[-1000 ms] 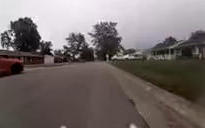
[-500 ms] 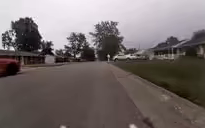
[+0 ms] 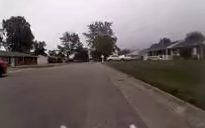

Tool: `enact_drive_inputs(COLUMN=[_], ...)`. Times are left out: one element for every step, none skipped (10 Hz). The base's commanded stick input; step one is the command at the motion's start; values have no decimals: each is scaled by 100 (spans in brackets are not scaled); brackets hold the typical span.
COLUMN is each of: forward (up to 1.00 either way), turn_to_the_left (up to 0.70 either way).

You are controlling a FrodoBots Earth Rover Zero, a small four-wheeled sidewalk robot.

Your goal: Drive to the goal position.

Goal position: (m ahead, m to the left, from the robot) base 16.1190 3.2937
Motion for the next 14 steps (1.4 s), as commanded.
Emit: enact_drive_inputs(forward=[100,100,100,100,100,100,100,100,100,100,100,100,100,100], turn_to_the_left=[0,0,0,0,0,0,0,0,0,0,0,0,19,34])
